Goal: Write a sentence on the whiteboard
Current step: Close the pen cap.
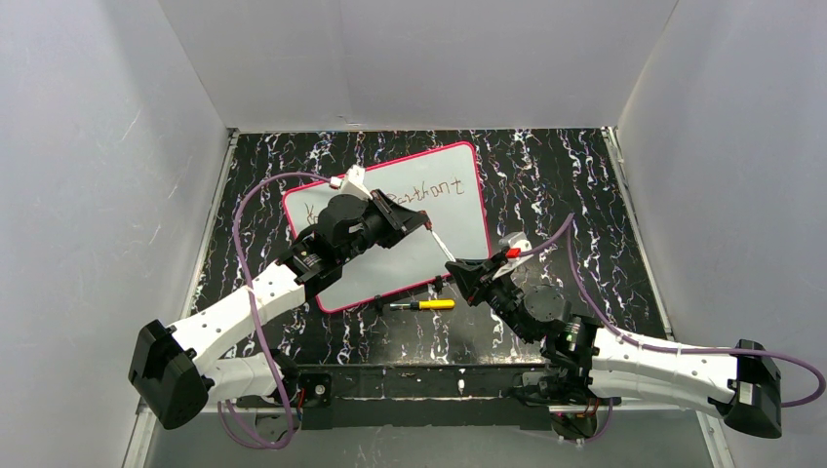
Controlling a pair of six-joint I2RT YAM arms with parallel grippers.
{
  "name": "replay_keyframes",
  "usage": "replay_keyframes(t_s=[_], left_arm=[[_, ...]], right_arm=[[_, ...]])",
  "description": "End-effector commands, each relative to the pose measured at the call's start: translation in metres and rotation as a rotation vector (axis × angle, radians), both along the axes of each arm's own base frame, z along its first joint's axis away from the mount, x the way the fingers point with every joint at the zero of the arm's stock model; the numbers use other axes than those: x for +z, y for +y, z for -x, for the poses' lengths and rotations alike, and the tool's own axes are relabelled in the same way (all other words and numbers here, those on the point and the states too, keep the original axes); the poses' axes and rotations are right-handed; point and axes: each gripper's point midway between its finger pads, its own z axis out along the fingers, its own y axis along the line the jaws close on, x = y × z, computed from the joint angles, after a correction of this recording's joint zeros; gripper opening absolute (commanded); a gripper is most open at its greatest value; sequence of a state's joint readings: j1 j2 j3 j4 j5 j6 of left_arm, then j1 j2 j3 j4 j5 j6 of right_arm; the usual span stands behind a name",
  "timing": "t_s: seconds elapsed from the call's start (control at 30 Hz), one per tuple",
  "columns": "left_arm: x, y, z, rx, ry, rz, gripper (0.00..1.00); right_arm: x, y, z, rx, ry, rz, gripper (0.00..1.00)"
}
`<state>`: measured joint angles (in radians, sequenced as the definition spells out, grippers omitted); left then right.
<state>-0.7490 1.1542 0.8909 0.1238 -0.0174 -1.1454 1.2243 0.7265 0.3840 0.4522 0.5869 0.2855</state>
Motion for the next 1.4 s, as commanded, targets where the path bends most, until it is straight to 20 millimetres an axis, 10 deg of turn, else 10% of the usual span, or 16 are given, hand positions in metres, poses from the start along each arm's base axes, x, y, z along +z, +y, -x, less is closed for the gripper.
replay_keyframes(t_s=[0.0,1.37], left_arm=[[0.016,0.007,0.001,0.02,-0.037,0.027,0.0],[0.008,0.002,0.003,-0.002,-0.018,0.027,0.0]], right_arm=[[0.031,0.0,-0.003,-0.021,-0.028,-0.083,0.01],[0.035,0.001,-0.008,-0.042,-0.044,-0.087,0.01]])
